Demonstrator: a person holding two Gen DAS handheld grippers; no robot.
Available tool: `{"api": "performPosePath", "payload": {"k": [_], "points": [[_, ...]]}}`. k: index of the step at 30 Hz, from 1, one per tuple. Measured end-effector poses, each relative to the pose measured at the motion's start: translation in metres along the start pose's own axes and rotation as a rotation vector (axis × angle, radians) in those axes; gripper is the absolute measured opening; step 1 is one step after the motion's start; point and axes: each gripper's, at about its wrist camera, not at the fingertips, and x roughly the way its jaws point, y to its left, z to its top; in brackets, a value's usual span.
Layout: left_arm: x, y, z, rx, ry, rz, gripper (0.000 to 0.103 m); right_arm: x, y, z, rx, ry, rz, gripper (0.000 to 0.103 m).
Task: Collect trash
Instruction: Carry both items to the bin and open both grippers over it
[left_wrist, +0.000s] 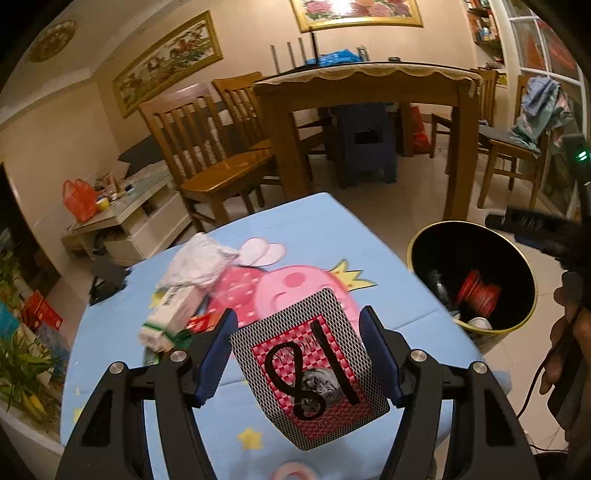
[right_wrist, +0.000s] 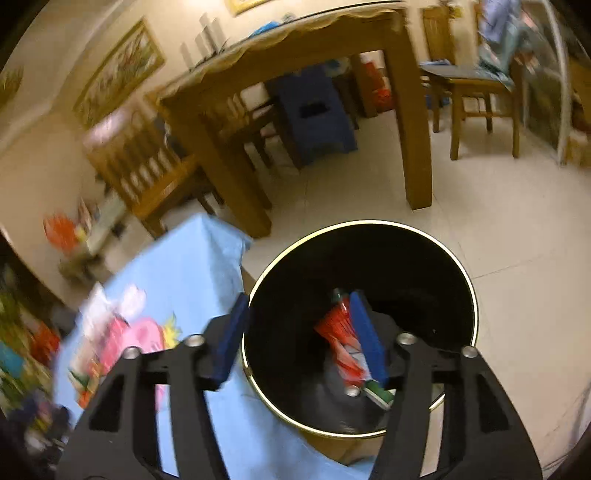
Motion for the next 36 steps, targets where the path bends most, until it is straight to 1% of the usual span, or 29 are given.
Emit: {"api": "performPosePath", "payload": {"k": [1, 2, 4, 5, 6, 8, 9, 11, 16, 17, 18, 19, 20, 21, 22, 23, 25, 28, 29, 32, 34, 35, 36], "points": [[0.002, -0.005, 0.003, 0.008, -0.002, -0.007, 0.066, -0.003, -0.003, 0.001, 0.012, -0.013, -0.002, 0.076], [0.005, -0.012, 0.005, 0.017, -0.002, -0.015, 0.066, -0.005, -0.007, 0.002, 0.023, -0.023, -0.004, 0.078], [0.014, -0.027, 0.012, 0.034, 0.006, -0.049, 0.066, -0.014, -0.020, 0.005, 0.068, -0.058, -0.002, 0.078], [0.017, -0.032, 0.015, 0.040, 0.010, -0.061, 0.066, -0.020, -0.027, 0.007, 0.093, -0.082, -0.009, 0.081], [0.022, -0.042, 0.020, 0.053, 0.013, -0.081, 0.066, -0.030, -0.039, 0.009, 0.141, -0.124, -0.022, 0.090], [0.029, -0.056, 0.026, 0.070, 0.011, -0.110, 0.066, -0.048, -0.055, 0.010, 0.209, -0.184, -0.043, 0.098], [0.034, -0.067, 0.031, 0.086, 0.009, -0.129, 0.066, -0.057, -0.067, 0.010, 0.259, -0.223, -0.053, 0.098], [0.041, -0.081, 0.037, 0.103, 0.012, -0.152, 0.066, -0.069, -0.089, 0.011, 0.319, -0.255, -0.052, 0.098], [0.068, -0.121, 0.060, 0.127, 0.032, -0.231, 0.066, -0.079, -0.115, 0.012, 0.369, -0.275, -0.076, 0.098], [0.073, -0.128, 0.064, 0.130, 0.038, -0.254, 0.066, -0.080, -0.118, 0.012, 0.370, -0.276, -0.079, 0.098], [0.078, -0.136, 0.069, 0.134, 0.050, -0.293, 0.066, -0.080, -0.121, 0.011, 0.371, -0.278, -0.082, 0.098], [0.081, -0.143, 0.071, 0.144, 0.055, -0.306, 0.068, -0.081, -0.123, 0.011, 0.370, -0.280, -0.084, 0.098], [0.083, -0.147, 0.073, 0.153, 0.051, -0.294, 0.072, -0.082, -0.121, 0.010, 0.368, -0.281, -0.086, 0.098], [0.084, -0.151, 0.074, 0.159, 0.036, -0.267, 0.082, -0.082, -0.122, 0.010, 0.366, -0.280, -0.088, 0.098], [0.083, -0.153, 0.074, 0.158, 0.023, -0.261, 0.084, -0.081, -0.120, 0.010, 0.364, -0.276, -0.088, 0.098], [0.082, -0.153, 0.074, 0.155, 0.017, -0.265, 0.084, -0.081, -0.121, 0.010, 0.361, -0.271, -0.090, 0.098], [0.082, -0.149, 0.072, 0.143, 0.023, -0.289, 0.084, -0.078, -0.119, 0.009, 0.356, -0.261, -0.098, 0.098], [0.081, -0.138, 0.067, 0.116, 0.043, -0.293, 0.084, -0.073, -0.118, 0.007, 0.340, -0.236, -0.115, 0.098], [0.082, -0.133, 0.065, 0.107, 0.052, -0.292, 0.084, -0.070, -0.111, 0.007, 0.331, -0.227, -0.121, 0.098], [0.077, -0.111, 0.052, 0.074, 0.069, -0.288, 0.086, -0.056, -0.093, 0.008, 0.266, -0.184, -0.152, 0.098], [0.073, -0.092, 0.040, 0.058, 0.080, -0.276, 0.088, -0.048, -0.076, 0.007, 0.197, -0.163, -0.174, 0.098], [0.070, -0.082, 0.034, 0.049, 0.084, -0.267, 0.089, -0.044, -0.064, 0.006, 0.150, -0.153, -0.189, 0.098], [0.067, -0.068, 0.027, 0.037, 0.089, -0.242, 0.092, -0.042, -0.056, 0.005, 0.119, -0.146, -0.196, 0.098]]}}
